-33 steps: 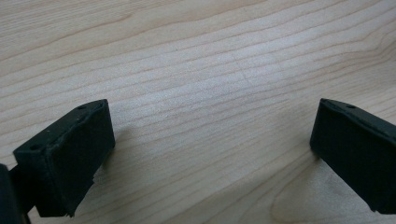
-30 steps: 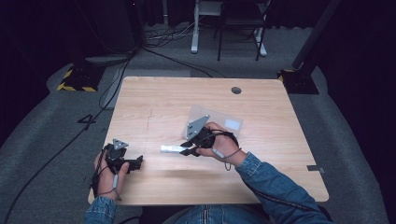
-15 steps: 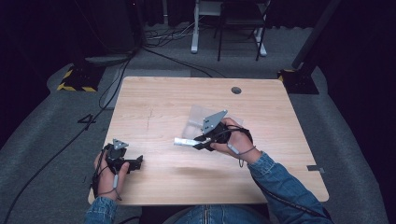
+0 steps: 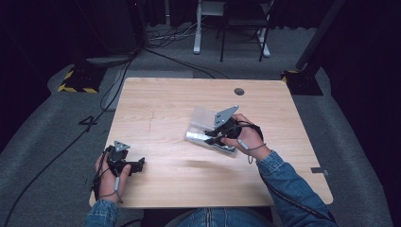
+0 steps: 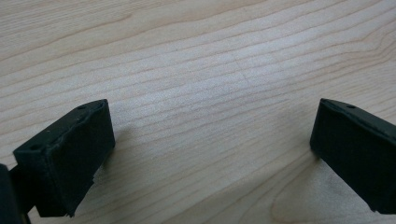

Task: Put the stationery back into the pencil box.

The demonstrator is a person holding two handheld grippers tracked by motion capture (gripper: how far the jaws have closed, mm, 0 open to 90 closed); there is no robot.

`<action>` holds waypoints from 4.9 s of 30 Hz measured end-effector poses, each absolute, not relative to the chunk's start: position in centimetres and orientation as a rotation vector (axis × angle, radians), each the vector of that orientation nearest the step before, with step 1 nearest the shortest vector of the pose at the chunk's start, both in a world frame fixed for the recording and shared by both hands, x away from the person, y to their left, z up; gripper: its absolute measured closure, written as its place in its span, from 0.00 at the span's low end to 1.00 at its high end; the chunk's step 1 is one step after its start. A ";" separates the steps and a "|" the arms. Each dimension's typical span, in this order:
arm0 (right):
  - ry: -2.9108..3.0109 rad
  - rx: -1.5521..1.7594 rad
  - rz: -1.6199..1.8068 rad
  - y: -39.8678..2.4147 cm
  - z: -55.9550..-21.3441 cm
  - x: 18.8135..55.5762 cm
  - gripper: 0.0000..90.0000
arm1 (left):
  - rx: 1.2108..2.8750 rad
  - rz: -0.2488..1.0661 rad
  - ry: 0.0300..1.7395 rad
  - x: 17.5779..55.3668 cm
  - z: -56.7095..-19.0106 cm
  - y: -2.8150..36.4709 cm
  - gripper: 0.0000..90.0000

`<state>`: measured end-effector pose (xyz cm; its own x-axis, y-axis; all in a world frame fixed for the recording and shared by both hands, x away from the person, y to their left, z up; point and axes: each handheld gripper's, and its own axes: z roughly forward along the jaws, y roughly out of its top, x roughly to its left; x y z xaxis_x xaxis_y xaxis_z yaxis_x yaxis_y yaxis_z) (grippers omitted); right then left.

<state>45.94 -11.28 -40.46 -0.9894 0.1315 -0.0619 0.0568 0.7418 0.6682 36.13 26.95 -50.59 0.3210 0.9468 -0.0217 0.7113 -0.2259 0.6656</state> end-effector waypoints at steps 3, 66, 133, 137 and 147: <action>2.834 0.171 1.065 -11.6 -40.7 46.4 0.80 | 2.014 0.530 1.457 36.1 -50.6 27.0 0.00; 2.887 0.292 0.840 -12.7 -45.9 50.5 0.79 | 2.014 0.531 1.457 36.1 -50.6 26.9 0.00; 2.796 0.356 0.955 -14.0 -44.9 50.6 0.70 | 2.014 0.530 1.457 36.1 -50.6 27.0 0.00; 2.763 0.386 1.005 -14.5 -44.1 50.3 0.67 | 2.015 0.530 1.457 36.1 -50.6 27.0 0.00; 2.692 0.457 1.122 -15.9 -42.0 49.2 0.53 | 2.014 0.530 1.457 36.1 -50.6 27.0 0.00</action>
